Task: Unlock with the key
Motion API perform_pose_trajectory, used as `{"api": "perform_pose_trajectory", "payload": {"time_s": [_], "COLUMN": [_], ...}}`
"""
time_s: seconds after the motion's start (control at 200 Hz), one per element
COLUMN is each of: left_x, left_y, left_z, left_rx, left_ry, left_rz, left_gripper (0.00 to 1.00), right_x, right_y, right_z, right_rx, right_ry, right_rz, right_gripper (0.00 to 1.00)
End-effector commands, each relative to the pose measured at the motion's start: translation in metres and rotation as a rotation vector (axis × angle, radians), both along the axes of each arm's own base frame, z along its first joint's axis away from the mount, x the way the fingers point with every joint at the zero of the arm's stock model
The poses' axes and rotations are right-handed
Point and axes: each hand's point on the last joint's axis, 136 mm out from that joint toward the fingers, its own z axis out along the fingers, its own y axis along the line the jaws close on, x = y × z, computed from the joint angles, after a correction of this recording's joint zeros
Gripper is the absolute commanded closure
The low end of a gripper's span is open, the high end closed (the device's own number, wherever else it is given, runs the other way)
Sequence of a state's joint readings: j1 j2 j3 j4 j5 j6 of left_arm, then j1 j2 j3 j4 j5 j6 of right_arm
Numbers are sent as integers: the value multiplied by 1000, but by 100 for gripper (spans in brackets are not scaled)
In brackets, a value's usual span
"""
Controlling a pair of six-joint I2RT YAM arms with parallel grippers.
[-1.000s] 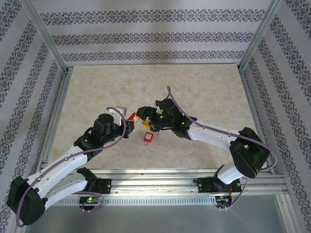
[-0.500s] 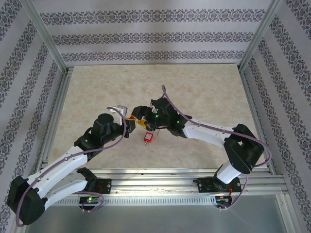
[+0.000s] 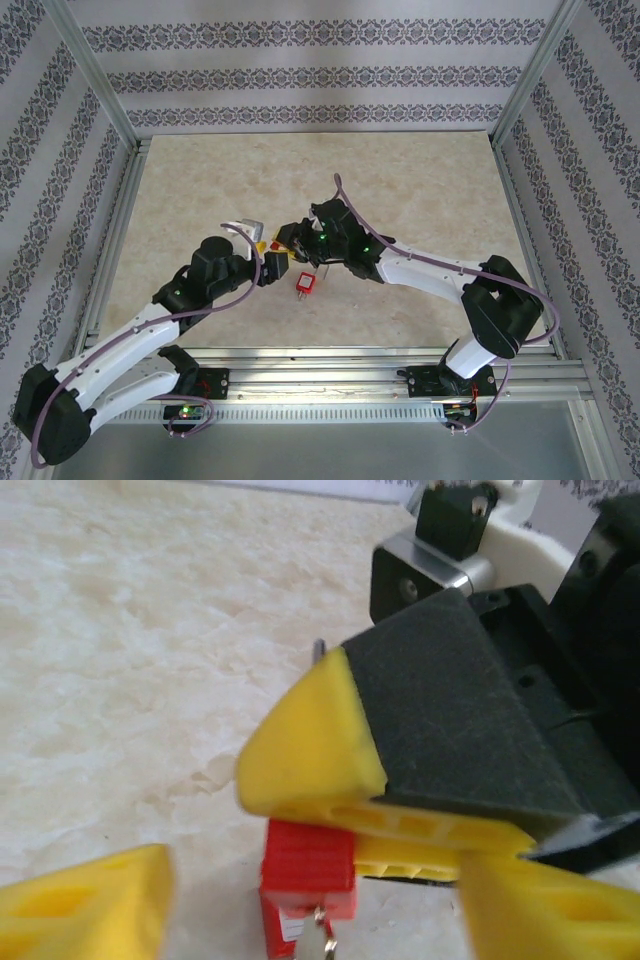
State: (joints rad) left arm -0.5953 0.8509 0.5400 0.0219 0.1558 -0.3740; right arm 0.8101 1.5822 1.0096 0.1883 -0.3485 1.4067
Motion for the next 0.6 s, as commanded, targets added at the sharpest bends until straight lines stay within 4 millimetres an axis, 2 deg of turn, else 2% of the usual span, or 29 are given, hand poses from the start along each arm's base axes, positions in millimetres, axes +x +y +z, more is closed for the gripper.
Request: {"api": "perform_pose_trajectory", "payload": {"time_s": [0.0,0.085,0.2,0.32,0.395,0.47,0.595], "left_x": [-2,-6,-5,6,13,14,22], "left_y": [16,26,19,12,-9,-31,-44], "left_z": [53,75,80,79,86,84,73], "left_rx": [-112,-213,-296,-345,-411,-311,-69], "left_ry": [-120,-93,-13,0,-11,-81,-233], "left_rz": [73,108,102,111,35,-30,-71], "left_gripper": [0,0,0,14,29,36,44], "right_x": [16,28,46,60,67,72,74], "right_y": [-19,-36,-55,-66,-70,-72,-73], "right_z": [23,33,55,78,87,92,94], "right_rx": [-14,-23,-1,3,13,27,15], "right_ry": [-55,-86,-124,-153,-156,-145,-135], "right_rz": [-36,-66,-90,-89,-91,-89,-76], "right_gripper": [88,89,90,90,90,90,90]}}
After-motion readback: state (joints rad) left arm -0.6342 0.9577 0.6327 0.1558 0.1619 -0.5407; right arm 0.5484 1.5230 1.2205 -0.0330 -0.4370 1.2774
